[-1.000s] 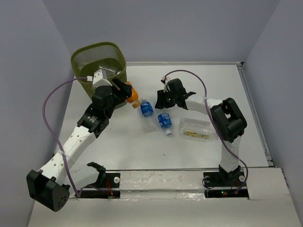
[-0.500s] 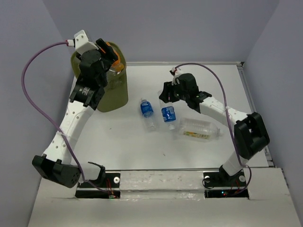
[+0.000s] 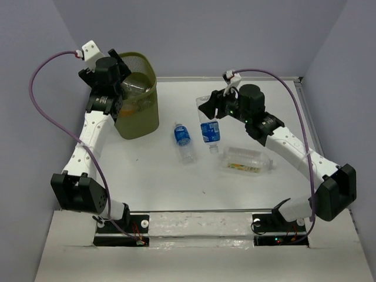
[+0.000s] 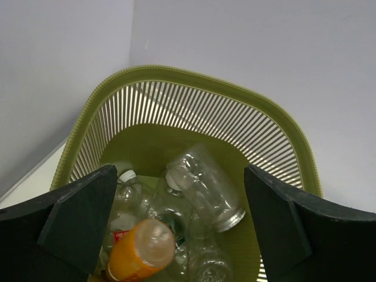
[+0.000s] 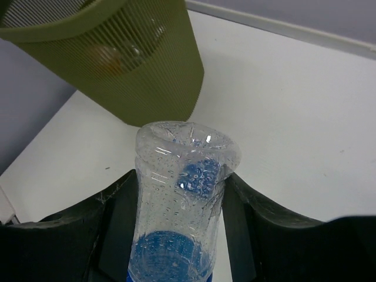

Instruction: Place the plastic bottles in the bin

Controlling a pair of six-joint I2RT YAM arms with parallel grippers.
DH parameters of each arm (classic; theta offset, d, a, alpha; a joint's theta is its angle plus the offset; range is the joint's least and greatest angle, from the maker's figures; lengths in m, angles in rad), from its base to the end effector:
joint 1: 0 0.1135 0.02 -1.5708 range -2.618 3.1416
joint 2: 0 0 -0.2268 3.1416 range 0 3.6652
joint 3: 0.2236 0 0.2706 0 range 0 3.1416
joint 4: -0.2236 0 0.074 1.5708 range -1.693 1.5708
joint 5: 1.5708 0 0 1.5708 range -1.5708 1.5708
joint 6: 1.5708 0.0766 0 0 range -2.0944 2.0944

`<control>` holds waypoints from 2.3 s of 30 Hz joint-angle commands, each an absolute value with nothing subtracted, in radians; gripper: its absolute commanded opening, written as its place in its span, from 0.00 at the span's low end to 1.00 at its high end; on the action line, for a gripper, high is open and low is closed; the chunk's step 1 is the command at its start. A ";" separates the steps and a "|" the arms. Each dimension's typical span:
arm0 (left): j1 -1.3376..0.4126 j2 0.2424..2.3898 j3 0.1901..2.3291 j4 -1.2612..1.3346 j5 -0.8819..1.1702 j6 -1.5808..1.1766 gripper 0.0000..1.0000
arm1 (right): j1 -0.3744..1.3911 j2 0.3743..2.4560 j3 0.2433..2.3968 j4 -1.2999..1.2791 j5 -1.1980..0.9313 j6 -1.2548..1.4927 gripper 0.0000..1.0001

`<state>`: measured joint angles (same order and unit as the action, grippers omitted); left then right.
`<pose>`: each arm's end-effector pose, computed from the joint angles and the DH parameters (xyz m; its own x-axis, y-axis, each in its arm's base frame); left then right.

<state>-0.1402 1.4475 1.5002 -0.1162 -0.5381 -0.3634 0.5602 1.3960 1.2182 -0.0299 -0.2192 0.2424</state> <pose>0.3936 -0.0159 0.4035 0.0786 -0.3193 -0.9444 -0.3835 0.8647 -0.3243 0.3270 0.2248 0.3186 -0.3373 0.0650 -0.9391 -0.6365 0.7193 0.2784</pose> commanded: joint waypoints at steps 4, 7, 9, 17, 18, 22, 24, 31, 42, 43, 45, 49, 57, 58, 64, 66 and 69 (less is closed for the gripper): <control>-0.144 1.211 1.388 -0.029 -0.445 -0.394 0.99 | 0.653 1.431 1.433 0.055 -0.255 0.212 0.40; -0.149 1.112 1.292 -0.041 -0.333 -0.396 0.99 | 0.693 1.492 1.538 0.087 -0.255 0.218 0.40; -0.152 1.057 1.208 -0.057 -0.281 -0.405 0.99 | 0.722 1.551 1.627 0.112 -0.249 0.222 0.40; -0.153 0.744 0.901 -0.182 -0.097 -0.419 0.99 | 0.753 1.802 2.004 0.163 -0.233 0.248 0.39; -0.153 0.724 0.882 -0.201 -0.078 -0.414 0.99 | 0.753 1.831 2.047 0.161 -0.229 0.255 0.39; -0.153 0.654 0.825 -0.291 -0.016 -0.417 0.99 | 0.762 2.027 2.334 0.166 -0.198 0.281 0.39; -0.153 0.638 0.793 -0.304 0.065 -0.431 0.99 | 0.762 2.104 2.439 0.179 -0.164 0.310 0.38; -0.179 0.614 0.657 -0.255 0.259 -0.515 0.99 | 0.772 2.286 2.545 0.438 0.032 0.373 0.35; -0.280 0.673 0.577 -0.152 0.319 -0.557 0.99 | 0.790 2.468 2.585 0.546 0.036 0.359 0.55; -0.299 0.684 0.571 -0.123 0.315 -0.581 0.99 | 0.790 2.471 2.579 0.528 0.016 0.348 0.66; -0.342 0.699 0.548 -0.091 0.282 -0.607 0.99 | 0.799 2.461 2.554 0.474 -0.030 0.341 0.77; -0.455 0.779 0.529 -0.029 0.177 -0.656 0.99 | 0.808 2.401 2.519 0.379 -0.086 0.272 0.95; -0.497 0.937 0.558 0.095 0.084 -0.692 0.99 | 0.808 2.032 2.061 0.351 -0.078 0.210 0.91; -0.500 0.983 0.569 0.107 0.081 -0.692 0.99 | 0.808 1.929 1.905 0.357 -0.054 0.213 0.89; -0.541 1.149 0.647 0.169 0.069 -0.695 0.99 | 0.747 1.616 1.377 0.417 -0.005 0.334 0.85; -0.552 1.219 0.678 0.182 0.051 -0.695 0.99 | 0.712 1.533 1.222 0.420 -0.005 0.371 0.85; -0.561 1.329 0.741 0.216 0.014 -0.684 0.99 | 0.703 1.462 1.100 0.419 -0.034 0.390 0.85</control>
